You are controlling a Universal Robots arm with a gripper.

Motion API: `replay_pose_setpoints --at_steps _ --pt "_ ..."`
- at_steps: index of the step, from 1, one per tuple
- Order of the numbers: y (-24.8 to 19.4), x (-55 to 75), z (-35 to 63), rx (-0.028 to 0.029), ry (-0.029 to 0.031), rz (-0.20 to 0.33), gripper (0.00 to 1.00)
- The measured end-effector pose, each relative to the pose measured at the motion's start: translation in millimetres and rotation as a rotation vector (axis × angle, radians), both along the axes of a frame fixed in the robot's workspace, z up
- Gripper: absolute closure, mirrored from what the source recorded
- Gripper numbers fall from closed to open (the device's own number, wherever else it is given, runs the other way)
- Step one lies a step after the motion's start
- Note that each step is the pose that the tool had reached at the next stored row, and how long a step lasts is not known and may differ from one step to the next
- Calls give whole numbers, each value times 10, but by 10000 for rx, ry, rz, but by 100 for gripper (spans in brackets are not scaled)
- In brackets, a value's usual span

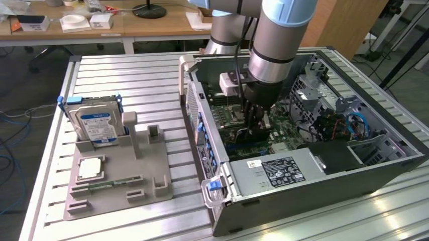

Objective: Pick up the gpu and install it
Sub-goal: 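Insert the gpu into the slot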

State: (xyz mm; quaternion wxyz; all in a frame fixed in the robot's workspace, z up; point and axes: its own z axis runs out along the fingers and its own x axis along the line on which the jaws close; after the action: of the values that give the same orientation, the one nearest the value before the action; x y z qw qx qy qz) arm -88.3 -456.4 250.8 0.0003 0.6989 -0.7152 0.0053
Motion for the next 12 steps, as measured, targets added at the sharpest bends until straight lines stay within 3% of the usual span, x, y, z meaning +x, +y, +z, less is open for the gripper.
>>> replay_pose_setpoints --at_steps 2,12 --pt "-1 0 -9 -62 2 1 74" --pt "16 0 -12 -59 -2 0 74"
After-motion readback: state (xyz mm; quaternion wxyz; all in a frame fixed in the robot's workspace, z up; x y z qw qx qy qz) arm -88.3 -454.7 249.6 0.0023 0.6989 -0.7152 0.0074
